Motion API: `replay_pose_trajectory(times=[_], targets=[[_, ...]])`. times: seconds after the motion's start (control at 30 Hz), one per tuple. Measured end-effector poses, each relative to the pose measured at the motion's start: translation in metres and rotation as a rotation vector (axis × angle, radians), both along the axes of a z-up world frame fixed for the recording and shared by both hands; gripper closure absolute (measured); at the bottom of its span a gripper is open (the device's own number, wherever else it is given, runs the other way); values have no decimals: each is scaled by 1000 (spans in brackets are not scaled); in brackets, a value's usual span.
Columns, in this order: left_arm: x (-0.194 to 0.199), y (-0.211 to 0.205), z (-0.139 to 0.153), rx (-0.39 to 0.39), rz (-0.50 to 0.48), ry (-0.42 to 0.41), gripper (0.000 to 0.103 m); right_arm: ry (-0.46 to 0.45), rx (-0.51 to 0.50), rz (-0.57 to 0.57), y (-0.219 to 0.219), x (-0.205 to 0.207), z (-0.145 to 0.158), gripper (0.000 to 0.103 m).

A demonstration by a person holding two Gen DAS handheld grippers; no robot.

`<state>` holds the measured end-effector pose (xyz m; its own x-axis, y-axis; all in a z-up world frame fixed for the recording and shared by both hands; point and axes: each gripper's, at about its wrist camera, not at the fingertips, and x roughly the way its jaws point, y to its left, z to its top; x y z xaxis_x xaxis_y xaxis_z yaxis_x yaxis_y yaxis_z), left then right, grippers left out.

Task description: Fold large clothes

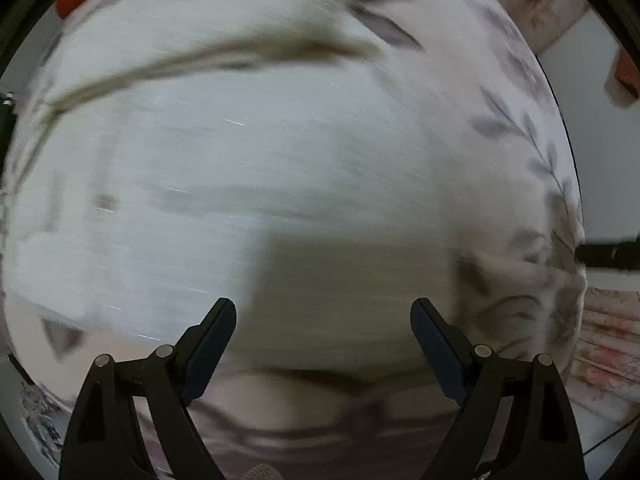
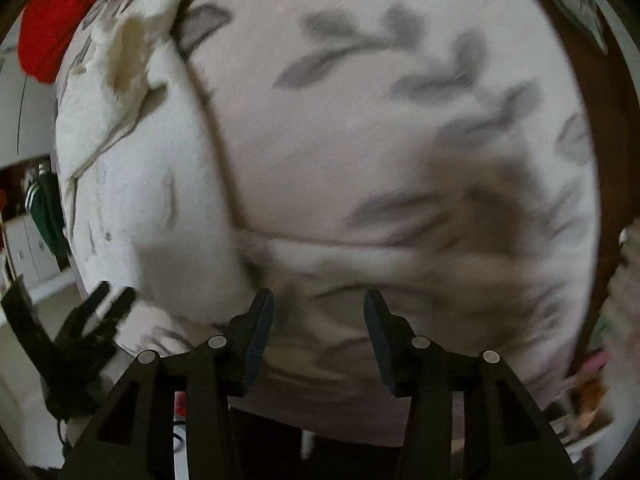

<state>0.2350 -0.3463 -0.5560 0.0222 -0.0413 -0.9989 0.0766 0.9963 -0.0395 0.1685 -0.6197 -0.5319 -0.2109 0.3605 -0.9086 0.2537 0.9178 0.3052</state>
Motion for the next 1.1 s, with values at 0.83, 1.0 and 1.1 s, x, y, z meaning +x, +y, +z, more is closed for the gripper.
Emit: replay_pose_trajectory(times=[0.83,1.0,1.1], targets=[[16,-23,-16,543,204,-184,86,-151,234,102,10,251,-37,24],[14,-16,-16,491,255,-163,87,-89,504,15,51,305,-77,20],[14,-14,-12,464,260,-163,87,8,626,-37,79,324,-118,20]])
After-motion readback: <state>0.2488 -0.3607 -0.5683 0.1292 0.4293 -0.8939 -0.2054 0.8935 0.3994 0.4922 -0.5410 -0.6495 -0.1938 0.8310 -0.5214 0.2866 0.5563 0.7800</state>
